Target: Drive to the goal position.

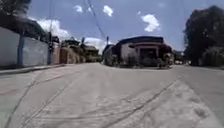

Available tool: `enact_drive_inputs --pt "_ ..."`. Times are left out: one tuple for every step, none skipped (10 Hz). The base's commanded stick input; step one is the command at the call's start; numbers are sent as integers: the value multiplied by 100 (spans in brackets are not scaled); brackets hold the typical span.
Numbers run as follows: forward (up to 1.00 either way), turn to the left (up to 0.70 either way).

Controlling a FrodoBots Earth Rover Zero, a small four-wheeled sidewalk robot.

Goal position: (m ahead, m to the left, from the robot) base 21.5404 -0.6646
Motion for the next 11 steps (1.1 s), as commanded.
enact_drive_inputs --pt "100 0" --pt "100 0" --pt "100 0" --pt "100 -1" --pt "100 -2" --pt "100 -19" --pt "100 -39" --pt "100 -32" --pt "100 -16" --pt "100 0" --pt "100 0"
